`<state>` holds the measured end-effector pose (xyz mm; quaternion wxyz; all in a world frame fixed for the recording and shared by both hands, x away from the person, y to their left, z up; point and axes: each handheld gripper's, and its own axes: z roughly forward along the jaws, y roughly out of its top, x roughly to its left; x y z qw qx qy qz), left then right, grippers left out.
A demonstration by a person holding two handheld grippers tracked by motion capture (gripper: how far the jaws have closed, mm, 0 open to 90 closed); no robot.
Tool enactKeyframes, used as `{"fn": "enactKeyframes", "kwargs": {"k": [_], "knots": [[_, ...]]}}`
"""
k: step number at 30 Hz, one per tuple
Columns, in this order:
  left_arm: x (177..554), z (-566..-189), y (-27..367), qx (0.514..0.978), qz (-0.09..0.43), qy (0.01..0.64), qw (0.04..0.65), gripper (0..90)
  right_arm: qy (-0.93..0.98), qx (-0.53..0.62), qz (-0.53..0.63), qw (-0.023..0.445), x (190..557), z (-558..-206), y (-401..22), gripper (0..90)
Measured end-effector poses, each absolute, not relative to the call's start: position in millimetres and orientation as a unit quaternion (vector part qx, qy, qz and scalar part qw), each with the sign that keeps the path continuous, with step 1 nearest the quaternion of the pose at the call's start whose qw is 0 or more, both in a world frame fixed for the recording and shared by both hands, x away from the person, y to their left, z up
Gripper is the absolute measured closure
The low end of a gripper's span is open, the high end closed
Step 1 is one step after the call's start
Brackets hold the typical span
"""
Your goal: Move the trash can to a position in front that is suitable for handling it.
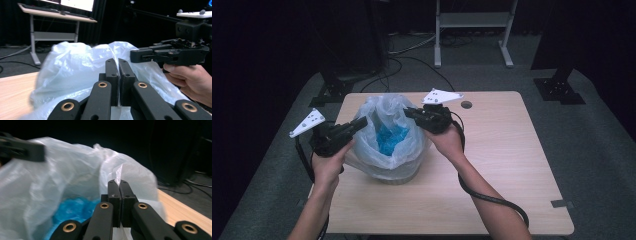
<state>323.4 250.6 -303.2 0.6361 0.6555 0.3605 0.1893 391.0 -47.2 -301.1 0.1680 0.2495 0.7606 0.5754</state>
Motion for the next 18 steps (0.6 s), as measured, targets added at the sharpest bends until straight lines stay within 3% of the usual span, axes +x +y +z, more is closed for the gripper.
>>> {"fn": "enactKeyframes", "kwargs": {"k": [18], "knots": [[325,-305,220,0.678,0.150,0.337,0.636,88.0,0.779,0.199,0.585,0.107,352,-304,-19,89.4]]}}
